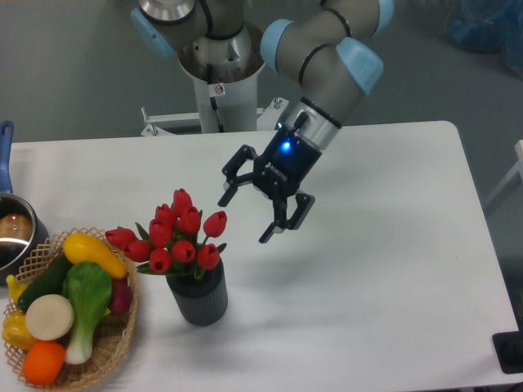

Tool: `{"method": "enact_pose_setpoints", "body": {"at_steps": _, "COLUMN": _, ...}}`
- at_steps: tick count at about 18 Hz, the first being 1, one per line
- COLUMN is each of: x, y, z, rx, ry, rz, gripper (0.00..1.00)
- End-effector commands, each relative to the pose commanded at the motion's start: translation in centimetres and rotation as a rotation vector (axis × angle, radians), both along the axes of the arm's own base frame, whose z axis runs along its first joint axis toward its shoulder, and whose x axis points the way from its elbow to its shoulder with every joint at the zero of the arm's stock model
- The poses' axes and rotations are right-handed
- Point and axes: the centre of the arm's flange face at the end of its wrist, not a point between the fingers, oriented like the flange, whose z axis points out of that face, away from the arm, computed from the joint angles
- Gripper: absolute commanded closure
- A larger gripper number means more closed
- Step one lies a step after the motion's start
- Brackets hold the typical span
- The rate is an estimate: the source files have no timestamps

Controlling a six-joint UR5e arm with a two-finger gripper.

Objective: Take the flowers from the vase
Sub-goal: 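Lower the open gripper around the tulip stems below the blooms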

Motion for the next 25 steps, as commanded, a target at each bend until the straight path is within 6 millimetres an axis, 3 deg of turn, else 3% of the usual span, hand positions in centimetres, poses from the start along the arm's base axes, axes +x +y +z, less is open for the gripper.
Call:
{"method": "enact_pose_setpoints", "body": {"at_steps": 4, "x": 1.9, "y": 2.4, "z": -0.8, "rx": 0.037, "ry": -0.024, "rz": -0.068, "gripper": 0.0}}
{"method": "enact_pose_setpoints", "body": {"at_steps": 9, "x": 2.2, "y": 3.0, "z": -1.9, "rx": 0.047, "ry": -0.069, "rz": -0.078, "gripper": 0.0}}
{"method": "enact_pose_setpoints", "body": {"at_steps": 16, "x": 1.5, "y": 3.8, "z": -1.9, "rx": 0.075, "ry": -0.098, "rz": -0.08, "gripper": 0.0}}
{"method": "enact_pose_setpoints", "body": {"at_steps": 25, "x": 2.7, "y": 6.0, "z": -2.2, "rx": 0.079, "ry": -0.111, "rz": -0.122, "gripper": 0.0}}
